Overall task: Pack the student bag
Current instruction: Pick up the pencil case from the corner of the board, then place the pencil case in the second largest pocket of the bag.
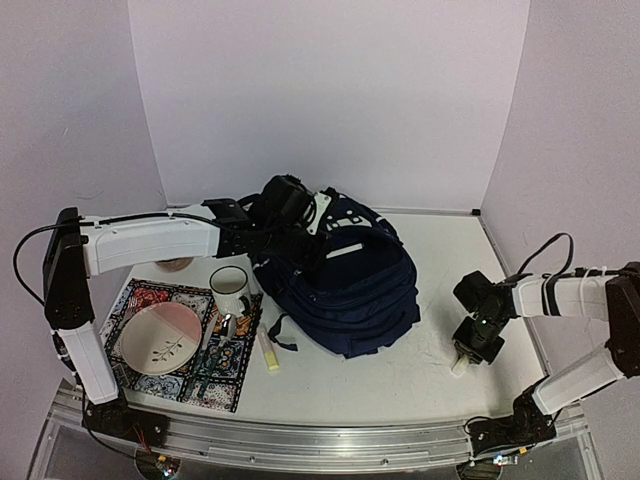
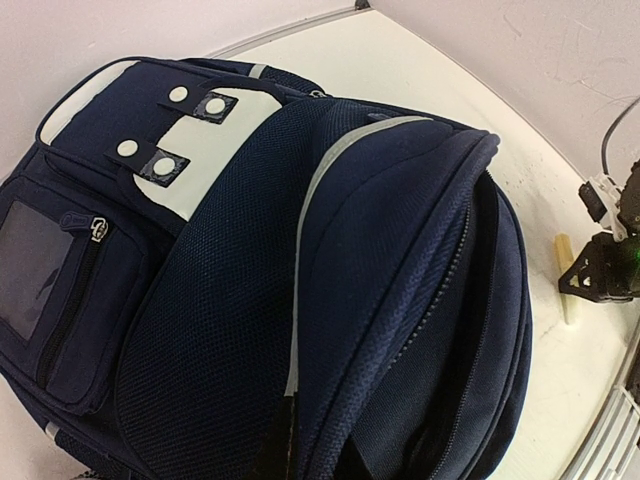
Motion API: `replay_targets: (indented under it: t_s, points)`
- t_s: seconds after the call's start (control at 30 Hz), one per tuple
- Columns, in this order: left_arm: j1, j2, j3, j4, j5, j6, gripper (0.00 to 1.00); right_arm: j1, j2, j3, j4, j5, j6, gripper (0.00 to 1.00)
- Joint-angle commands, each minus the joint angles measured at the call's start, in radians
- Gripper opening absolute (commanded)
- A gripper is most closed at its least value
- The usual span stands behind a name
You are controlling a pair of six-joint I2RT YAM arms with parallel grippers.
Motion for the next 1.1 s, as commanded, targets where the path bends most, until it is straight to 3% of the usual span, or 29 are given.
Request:
replay_targets:
  t_s: [0.0, 0.1, 0.3, 0.47, 0.77, 1.07]
  points:
    - [-0.005, -0.098, 0.005, 0.081, -0.006, -0.019, 0.0, -0.004, 0.018, 0.019, 0.001, -0.022, -0.051, 0.07]
    - [-0.005, -0.097, 0.006, 0.081, -0.009, -0.015, 0.0, -0.004, -0.026, 0.04, 0.001, -0.033, -0.113, 0.0]
    - [-0.005, -0.085, 0.014, 0.08, -0.012, -0.006, 0.0, 0.008, -0.122, 0.136, -0.026, -0.055, -0.313, 0.0]
    - [-0.003, -0.082, 0.023, 0.077, -0.021, 0.005, 0.0, 0.132, -0.16, 0.287, -0.103, 0.033, -0.472, 0.01]
    - [-0.002, -0.089, 0.032, 0.067, -0.009, -0.001, 0.0, 0.411, -0.012, 0.68, -0.233, 0.138, -0.974, 0.01]
    - [0.003, -0.114, 0.04, 0.064, 0.005, 0.013, 0.0, 0.511, 0.159, 0.87, -0.24, 0.205, -1.524, 0.03]
